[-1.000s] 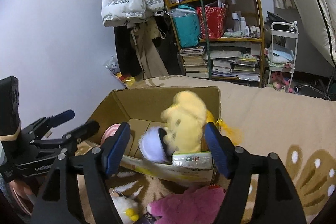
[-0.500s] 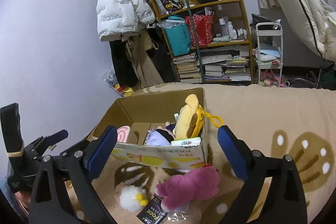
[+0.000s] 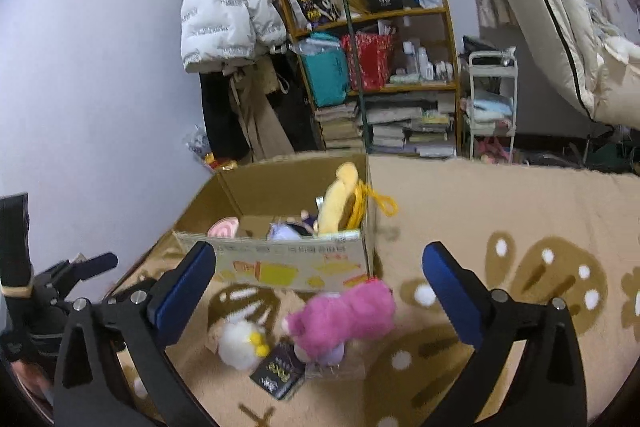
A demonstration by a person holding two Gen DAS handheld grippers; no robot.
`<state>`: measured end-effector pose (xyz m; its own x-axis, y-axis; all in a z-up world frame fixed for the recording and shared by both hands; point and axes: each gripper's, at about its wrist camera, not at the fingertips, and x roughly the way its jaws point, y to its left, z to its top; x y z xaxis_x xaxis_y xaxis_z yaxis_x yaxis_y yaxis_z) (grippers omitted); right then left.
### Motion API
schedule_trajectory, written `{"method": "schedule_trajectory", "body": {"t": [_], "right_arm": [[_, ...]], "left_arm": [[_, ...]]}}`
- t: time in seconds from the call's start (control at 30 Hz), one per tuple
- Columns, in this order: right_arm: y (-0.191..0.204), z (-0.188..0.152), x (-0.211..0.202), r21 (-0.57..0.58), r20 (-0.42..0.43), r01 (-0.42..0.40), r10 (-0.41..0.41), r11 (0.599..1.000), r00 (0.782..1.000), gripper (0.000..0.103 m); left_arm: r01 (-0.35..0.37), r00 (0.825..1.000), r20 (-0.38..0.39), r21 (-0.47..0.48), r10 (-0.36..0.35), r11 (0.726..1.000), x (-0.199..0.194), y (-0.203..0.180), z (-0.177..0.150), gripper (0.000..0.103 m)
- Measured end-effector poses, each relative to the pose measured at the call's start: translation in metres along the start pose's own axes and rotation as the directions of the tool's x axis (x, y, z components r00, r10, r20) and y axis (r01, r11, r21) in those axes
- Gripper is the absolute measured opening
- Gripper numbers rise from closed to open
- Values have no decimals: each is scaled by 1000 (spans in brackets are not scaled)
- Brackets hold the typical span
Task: Organize soft objects
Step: 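Release the yellow plush into the box with the right gripper, then withdraw both grippers, then lower the left gripper onto the white chick plush while the right approaches the pink bear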
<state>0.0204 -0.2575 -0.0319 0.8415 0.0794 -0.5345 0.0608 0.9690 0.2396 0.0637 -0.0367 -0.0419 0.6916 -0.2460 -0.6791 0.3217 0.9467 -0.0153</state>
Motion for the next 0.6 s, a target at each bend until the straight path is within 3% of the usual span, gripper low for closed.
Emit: {"method": "schedule_trajectory", "body": {"t": [0.6], "right_arm": [[-5,-16,37,0,-114,1,-1,1000,994,103]], "left_arm": [[75,982,-176,48,-65,996,55,-19,-9,98]]}}
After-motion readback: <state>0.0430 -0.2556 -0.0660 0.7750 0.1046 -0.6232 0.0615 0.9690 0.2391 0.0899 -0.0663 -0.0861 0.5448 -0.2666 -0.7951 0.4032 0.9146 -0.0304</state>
